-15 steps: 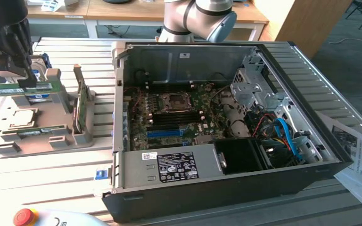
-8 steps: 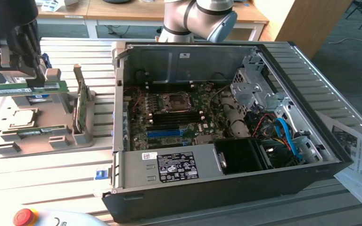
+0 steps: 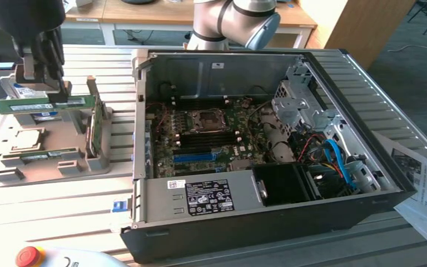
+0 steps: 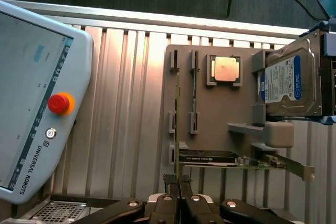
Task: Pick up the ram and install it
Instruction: 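Pick up the ram and move it above insertion slot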
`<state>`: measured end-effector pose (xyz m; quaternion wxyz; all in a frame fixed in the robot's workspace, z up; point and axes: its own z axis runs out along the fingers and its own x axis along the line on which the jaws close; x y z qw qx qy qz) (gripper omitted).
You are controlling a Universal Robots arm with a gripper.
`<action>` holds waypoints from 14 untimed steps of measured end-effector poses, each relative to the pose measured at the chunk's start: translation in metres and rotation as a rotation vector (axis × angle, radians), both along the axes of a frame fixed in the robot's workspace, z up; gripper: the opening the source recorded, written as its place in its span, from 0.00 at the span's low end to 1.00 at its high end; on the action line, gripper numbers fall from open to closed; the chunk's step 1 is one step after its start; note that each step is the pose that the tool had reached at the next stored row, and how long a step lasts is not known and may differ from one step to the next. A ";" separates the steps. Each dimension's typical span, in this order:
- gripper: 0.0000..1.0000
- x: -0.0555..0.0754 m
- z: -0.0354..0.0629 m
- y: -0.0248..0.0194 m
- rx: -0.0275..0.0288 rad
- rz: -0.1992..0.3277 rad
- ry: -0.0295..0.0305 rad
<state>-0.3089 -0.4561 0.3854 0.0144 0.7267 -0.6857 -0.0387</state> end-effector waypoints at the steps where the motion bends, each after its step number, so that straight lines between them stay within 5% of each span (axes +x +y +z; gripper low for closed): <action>1: 0.12 0.003 -0.0001 -0.0001 0.0001 0.000 -0.0001; 14: 0.12 0.046 0.0000 -0.0030 0.0000 0.003 0.0000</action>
